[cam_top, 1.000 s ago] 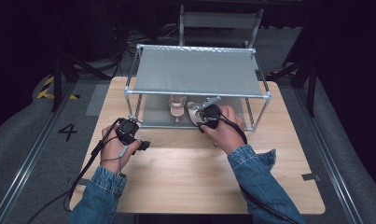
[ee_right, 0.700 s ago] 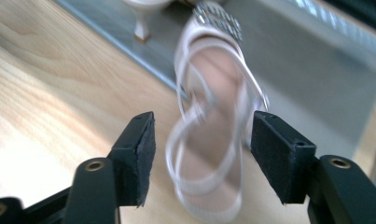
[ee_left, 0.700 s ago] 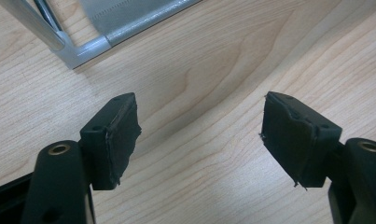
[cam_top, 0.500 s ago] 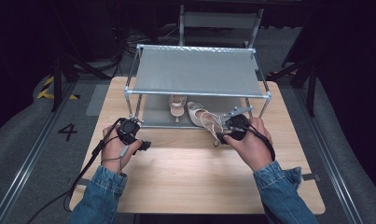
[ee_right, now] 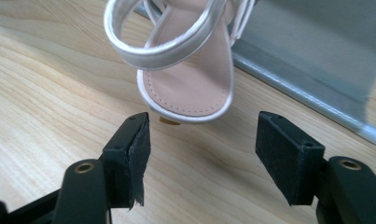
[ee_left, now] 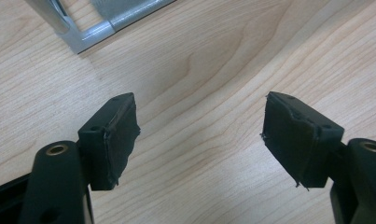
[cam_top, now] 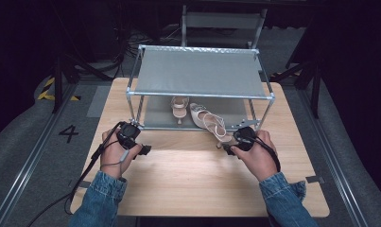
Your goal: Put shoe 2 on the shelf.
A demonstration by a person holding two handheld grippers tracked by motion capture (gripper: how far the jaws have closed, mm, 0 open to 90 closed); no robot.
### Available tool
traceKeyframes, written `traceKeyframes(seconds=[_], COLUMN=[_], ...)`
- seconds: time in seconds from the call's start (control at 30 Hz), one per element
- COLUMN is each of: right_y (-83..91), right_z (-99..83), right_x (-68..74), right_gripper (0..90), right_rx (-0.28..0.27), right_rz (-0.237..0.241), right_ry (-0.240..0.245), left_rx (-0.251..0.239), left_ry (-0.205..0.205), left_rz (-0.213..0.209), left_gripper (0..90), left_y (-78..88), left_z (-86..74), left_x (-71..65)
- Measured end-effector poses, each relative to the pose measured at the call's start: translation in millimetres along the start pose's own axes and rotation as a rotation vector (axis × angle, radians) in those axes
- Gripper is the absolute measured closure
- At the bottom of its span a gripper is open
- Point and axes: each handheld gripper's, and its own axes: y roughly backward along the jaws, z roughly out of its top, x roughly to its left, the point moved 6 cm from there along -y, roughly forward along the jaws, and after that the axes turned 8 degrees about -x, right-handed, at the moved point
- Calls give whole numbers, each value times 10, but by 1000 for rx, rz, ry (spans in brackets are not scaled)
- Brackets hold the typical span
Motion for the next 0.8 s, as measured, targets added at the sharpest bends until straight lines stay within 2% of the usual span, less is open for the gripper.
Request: traceKeyframes(seconds=[0.07,0.17,0.27,0.33,0.37,0.53,0.63,0.7,0.8], right_y=[-138,-263,-386,-443,-443,-430,-405,-383,-364], right_z=[-20,-47,-101,-134,-134,-91,-42,13,74], right_x=[6,21,59,67,67,83,105,125,168], right_gripper=[367,390,430,483,483,626,687,734,770], right_rx=[-8,-19,-41,-48,-48,-86,-123,-144,-131], right_rz=[21,39,55,50,50,43,61,59,58], right_ry=[6,-14,-32,-27,-27,-27,-59,-58,-51], left_rx=[7,12,10,12,12,11,5,5,10], left_ry=[-2,-2,-5,-3,-3,2,-8,-9,-18], left_rz=[-2,-1,-1,-1,-1,-1,-9,-12,-11], left_gripper=[270,270,270,269,269,269,269,269,269], left_y=[-6,-3,5,5,5,4,1,-5,-12], left_z=[-22,-39,-47,-56,-56,-65,-58,-56,-50], left_x=[9,10,15,9,9,-6,-6,-10,-7])
